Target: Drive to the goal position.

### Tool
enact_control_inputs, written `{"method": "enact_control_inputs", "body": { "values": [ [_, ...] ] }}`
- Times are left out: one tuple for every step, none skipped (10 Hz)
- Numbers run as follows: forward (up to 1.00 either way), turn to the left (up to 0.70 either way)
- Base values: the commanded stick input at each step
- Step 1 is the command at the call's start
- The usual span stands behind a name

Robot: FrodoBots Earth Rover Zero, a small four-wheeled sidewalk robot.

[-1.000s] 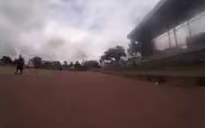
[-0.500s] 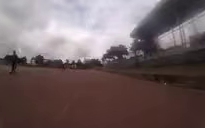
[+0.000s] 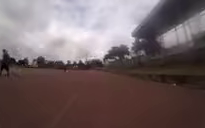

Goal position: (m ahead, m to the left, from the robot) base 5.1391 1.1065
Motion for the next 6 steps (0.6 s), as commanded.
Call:
{"method": "enact_control_inputs", "body": {
  "values": [
    [1.00, 0.00],
    [1.00, 0.00],
    [1.00, 0.00],
    [1.00, 0.00],
    [1.00, 0.00],
    [1.00, 0.00]
  ]
}}
